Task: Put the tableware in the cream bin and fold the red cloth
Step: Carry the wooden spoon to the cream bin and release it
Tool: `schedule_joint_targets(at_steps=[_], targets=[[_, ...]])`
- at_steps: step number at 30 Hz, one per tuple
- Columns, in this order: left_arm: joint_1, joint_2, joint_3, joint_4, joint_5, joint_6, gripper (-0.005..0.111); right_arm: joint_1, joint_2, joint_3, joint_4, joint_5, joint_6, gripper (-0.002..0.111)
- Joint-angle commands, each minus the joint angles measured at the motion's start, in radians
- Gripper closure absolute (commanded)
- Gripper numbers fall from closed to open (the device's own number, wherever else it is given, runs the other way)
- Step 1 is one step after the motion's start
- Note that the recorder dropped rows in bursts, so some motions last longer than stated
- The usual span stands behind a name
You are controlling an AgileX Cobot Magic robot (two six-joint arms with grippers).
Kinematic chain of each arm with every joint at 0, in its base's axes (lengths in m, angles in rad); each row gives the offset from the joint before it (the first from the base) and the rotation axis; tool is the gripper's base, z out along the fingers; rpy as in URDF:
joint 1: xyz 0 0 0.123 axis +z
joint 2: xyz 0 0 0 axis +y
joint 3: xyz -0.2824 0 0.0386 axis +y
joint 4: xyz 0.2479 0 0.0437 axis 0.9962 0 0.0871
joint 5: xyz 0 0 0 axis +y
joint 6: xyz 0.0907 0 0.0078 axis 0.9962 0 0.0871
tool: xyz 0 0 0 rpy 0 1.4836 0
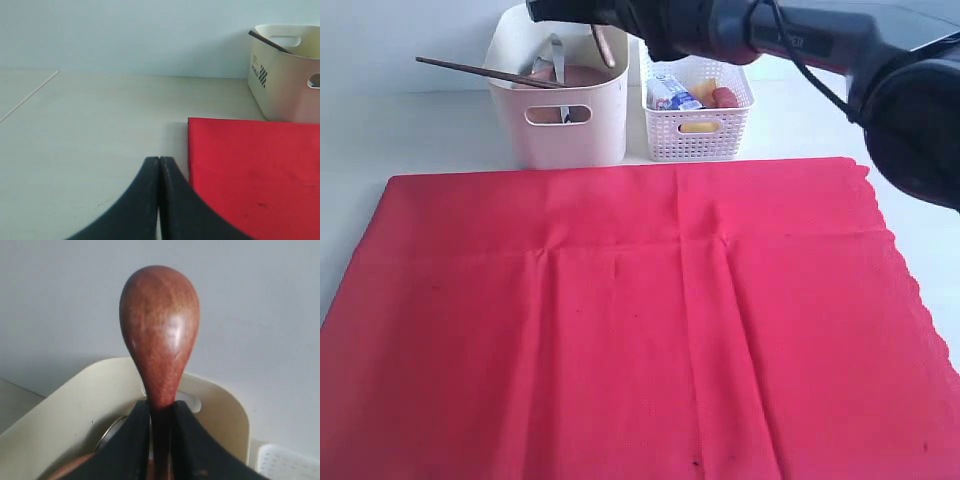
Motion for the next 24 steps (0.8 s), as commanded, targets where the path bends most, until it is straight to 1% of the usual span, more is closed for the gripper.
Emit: schedule_joint_targets(at_steps=[1,7,9,11,13,15,16,17,19,21,24], targets=[[-0.005,-0.005,0.001,-0.004,-0.008,-0.008,0.106,-0.002,0.013,-0.015,0.009,-0.018,0.012,0.082],[-0.005,-0.005,0.001,-0.004,-0.008,-0.008,0.106,-0.002,-0.001,-0.015,-0.008,-0.009,0.012,0.058],[-0.005,-0.005,0.001,-0.004,-0.008,-0.008,0.106,0.003,-0.025,-0.013,-0.004,0.041,0.02,0.053],[-0.005,-0.005,0.001,-0.004,-0.008,-0.008,0.106,0.003,-0.059,-0.013,-0.002,0.18,0.02,0.051],[-0.005,-0.005,0.001,-0.004,-0.008,-0.008,0.106,0.003,-0.098,-0.013,-0.019,0.357,0.022,0.053],[-0.005,-0.005,0.001,-0.004,-0.008,-0.008,0.106,0.003,-0.143,-0.013,-0.063,0.465,0.022,0.054],[-0.005,-0.005,0.001,-0.004,-0.008,-0.008,0.106,0.001,-0.169,-0.013,-0.116,0.517,0.048,0.056],[-0.005,-0.005,0.001,-0.004,-0.008,-0.008,0.106,0.001,-0.195,-0.013,-0.194,0.56,0.111,0.057],[-0.005,-0.005,0.001,-0.004,-0.008,-0.008,0.106,0.001,-0.244,-0.013,-0.398,0.62,0.302,0.062],[-0.005,-0.005,0.001,-0.004,-0.008,-0.008,0.106,0.001,-0.294,-0.013,-0.648,0.695,0.526,0.071],[-0.005,-0.005,0.001,-0.004,-0.008,-0.008,0.106,0.001,-0.36,-0.011,-0.962,0.84,0.781,0.087]])
